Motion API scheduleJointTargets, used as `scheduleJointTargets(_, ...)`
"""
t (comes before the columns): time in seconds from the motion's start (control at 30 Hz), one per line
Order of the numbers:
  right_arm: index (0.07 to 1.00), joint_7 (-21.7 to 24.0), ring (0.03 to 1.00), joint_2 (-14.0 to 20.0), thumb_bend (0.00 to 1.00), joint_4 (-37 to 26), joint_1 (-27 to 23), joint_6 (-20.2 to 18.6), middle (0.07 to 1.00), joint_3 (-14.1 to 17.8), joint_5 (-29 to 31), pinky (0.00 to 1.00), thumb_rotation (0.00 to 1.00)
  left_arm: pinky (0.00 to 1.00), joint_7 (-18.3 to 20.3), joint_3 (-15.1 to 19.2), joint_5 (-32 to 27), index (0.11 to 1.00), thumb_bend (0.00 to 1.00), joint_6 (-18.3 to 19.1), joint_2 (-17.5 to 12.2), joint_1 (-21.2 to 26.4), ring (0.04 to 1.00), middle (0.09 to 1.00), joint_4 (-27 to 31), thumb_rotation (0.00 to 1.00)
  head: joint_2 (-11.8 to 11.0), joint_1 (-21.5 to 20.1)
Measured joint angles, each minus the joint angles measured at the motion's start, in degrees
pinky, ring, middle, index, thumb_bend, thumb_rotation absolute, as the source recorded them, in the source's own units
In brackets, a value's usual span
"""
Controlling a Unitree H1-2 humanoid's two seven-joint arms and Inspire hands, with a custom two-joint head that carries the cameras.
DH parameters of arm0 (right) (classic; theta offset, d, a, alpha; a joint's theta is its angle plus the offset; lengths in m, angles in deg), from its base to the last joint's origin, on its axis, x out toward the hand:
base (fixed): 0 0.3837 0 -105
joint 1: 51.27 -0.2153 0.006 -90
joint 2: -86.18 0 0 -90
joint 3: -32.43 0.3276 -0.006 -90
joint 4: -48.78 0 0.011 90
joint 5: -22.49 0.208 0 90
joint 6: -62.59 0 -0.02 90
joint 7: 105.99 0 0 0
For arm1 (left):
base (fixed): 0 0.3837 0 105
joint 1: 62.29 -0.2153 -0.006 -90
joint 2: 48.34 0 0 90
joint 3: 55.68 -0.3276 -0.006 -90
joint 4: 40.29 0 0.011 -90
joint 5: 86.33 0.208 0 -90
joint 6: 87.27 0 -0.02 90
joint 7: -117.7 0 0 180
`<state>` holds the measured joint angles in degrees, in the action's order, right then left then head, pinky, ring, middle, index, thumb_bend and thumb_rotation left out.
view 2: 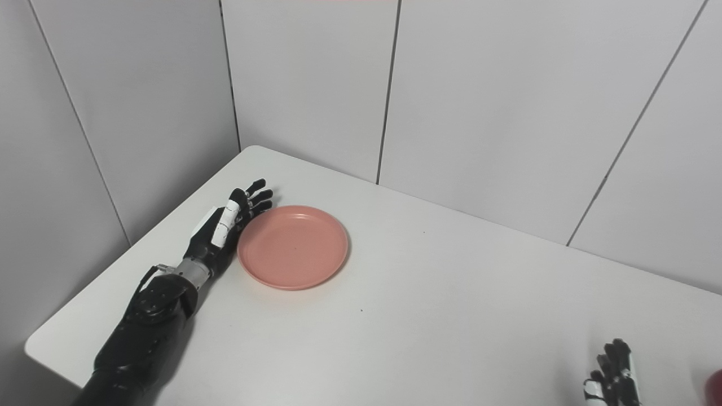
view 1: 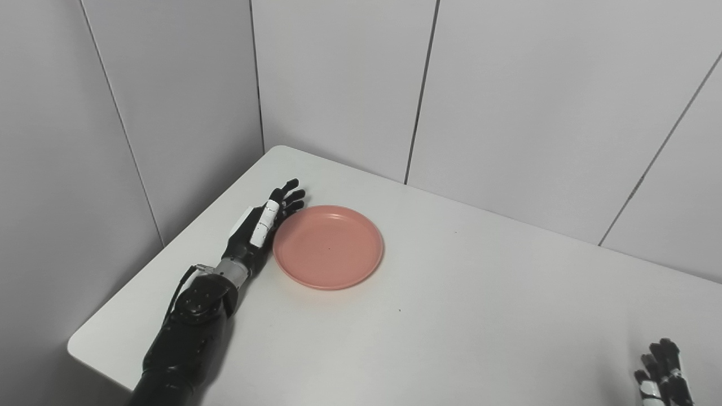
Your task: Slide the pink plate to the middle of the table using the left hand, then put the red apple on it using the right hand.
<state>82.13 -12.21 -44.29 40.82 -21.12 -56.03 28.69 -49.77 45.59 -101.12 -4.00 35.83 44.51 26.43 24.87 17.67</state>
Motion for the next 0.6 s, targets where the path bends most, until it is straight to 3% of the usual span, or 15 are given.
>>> scheduleJointTargets(0.23,1.0,-0.2,1.0,-0.5,0.73,-0.3,0.2,0.0,1.0,0.0,-0.8,1.0,0.73,0.96,-0.5,-0.2,-0.1,0.938,0.93,1.8,1.0,-0.2,0.948,0.938,1.7,1.0,0.7,-1.9)
scheduleJointTargets(0.6,0.999,-1.5,1.0,-1.9,0.73,-2.6,1.4,-0.5,1.0,-1.2,-3.9,1.0,0.74,0.98,-0.1,-1.2,-1.2,0.944,0.91,3.9,1.9,-0.4,0.951,0.945,3.8,1.0,2.6,-8.4)
